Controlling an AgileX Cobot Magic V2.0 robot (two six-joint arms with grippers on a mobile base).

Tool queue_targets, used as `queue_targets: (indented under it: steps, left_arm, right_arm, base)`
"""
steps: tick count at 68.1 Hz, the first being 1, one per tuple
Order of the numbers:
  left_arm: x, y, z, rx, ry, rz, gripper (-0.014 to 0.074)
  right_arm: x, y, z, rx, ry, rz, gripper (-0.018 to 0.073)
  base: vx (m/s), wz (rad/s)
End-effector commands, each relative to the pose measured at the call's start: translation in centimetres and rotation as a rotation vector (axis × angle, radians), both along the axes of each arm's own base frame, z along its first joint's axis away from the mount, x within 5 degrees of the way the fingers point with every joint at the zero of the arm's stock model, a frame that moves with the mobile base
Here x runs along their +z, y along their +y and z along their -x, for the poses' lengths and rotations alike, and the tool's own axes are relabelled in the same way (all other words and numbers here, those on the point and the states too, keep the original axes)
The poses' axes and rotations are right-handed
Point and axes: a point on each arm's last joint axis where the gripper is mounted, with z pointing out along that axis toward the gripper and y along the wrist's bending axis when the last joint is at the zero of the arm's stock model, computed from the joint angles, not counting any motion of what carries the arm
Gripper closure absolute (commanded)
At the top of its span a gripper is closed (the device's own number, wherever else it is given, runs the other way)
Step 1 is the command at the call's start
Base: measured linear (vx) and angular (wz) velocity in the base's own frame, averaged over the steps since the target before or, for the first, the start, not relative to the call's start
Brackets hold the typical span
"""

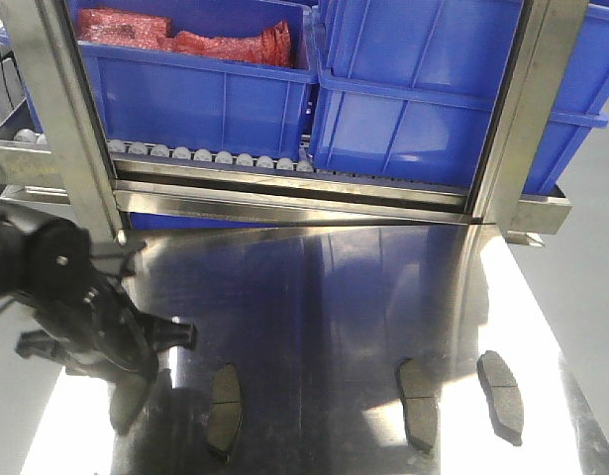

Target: Move and align brake pads A on conveyor

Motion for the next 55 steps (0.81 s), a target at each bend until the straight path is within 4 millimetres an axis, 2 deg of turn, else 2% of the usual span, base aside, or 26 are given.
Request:
queue_targets:
  steps: [1,19,27,40,55]
  left_arm:
    - [4.1,0.4,0.4,-0.022,-0.167,0.032,0.0603]
    - [10.3,2.5,3.3,-0.072,-0.436,0.015,0.0603]
    - [12.1,3.5,5.2,-0.082,-0.562,0.028,0.0603]
    - [12.5,5.1,9.3,-0.091,-0.721,0.074,0.0603]
    - [11.3,6.9,14.0,-0.115,-0.883,0.123,0.0603]
  right_arm:
    - [0.3,0.0,0.0,0.002,-0.074,0.014,0.0571]
    - [0.3,0.0,0.0,0.002,-0.074,0.014,0.0571]
    - [0.3,0.0,0.0,0.002,-0.074,0.014,0.0571]
    - [0.3,0.0,0.0,0.002,-0.074,0.014,0.0571]
    - [0.3,0.0,0.0,0.002,-0.074,0.014,0.0571]
  base:
    - [0.0,0.0]
    - [0.0,0.0]
    - [0.0,0.0]
    - [0.0,0.0]
    - [0.0,0.0]
